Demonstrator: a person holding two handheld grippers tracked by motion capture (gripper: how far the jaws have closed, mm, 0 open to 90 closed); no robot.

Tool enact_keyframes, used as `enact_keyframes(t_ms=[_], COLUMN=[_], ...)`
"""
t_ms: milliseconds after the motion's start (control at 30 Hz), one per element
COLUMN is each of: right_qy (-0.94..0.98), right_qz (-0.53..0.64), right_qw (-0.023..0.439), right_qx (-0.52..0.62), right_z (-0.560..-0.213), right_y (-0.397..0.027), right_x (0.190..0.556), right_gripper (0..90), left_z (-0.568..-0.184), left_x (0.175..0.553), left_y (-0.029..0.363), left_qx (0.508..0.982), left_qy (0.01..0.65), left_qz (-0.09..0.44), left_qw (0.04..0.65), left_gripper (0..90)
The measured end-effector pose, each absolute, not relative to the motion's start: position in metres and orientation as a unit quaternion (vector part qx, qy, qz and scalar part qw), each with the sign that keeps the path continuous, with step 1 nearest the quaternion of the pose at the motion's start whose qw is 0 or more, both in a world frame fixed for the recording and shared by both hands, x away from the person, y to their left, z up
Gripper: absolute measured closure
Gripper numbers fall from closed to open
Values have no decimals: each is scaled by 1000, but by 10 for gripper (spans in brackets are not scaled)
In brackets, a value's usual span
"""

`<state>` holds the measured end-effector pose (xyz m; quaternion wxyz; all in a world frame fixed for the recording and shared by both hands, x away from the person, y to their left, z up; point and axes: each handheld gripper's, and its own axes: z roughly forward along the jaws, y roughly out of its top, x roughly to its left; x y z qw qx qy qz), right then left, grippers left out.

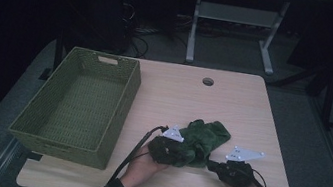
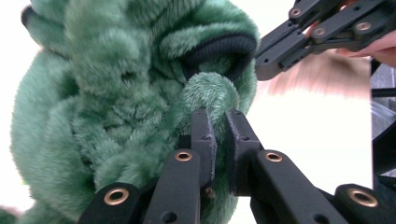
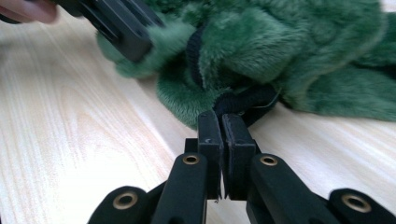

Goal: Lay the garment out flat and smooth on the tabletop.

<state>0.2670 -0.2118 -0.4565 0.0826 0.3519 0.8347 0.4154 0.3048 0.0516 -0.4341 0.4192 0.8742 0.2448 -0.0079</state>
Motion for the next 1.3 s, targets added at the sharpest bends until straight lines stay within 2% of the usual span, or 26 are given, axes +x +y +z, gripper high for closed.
enact_keyframes(t_ms=[267, 533, 700, 933, 1033, 1133, 1300], right_qy=[821, 807, 802, 804, 810, 811, 802], right_qz=[426, 429, 423, 406, 396, 396, 407], right_qw=[112, 141, 154, 144, 133, 137, 164], right_qx=[364, 381, 392, 410, 411, 409, 405], right_z=[-446, -437, -436, -443, -448, -447, -438], right_y=[-229, -249, -263, -271, -268, -267, -270], right_x=[266, 261, 255, 244, 244, 245, 242], right_gripper=[876, 877, 878, 878, 873, 828, 778], left_z=[-415, -407, -415, -439, -445, -435, -411], left_x=[306, 308, 306, 302, 299, 297, 288], left_y=[70, 93, 108, 125, 128, 130, 130], left_qx=[855, 847, 846, 852, 855, 851, 847], left_qy=[254, 271, 285, 315, 321, 321, 302], left_qz=[-4, 8, 10, -6, -6, 8, 26], left_qw=[452, 458, 450, 417, 406, 415, 437], left_gripper=[837, 843, 859, 863, 818, 746, 734])
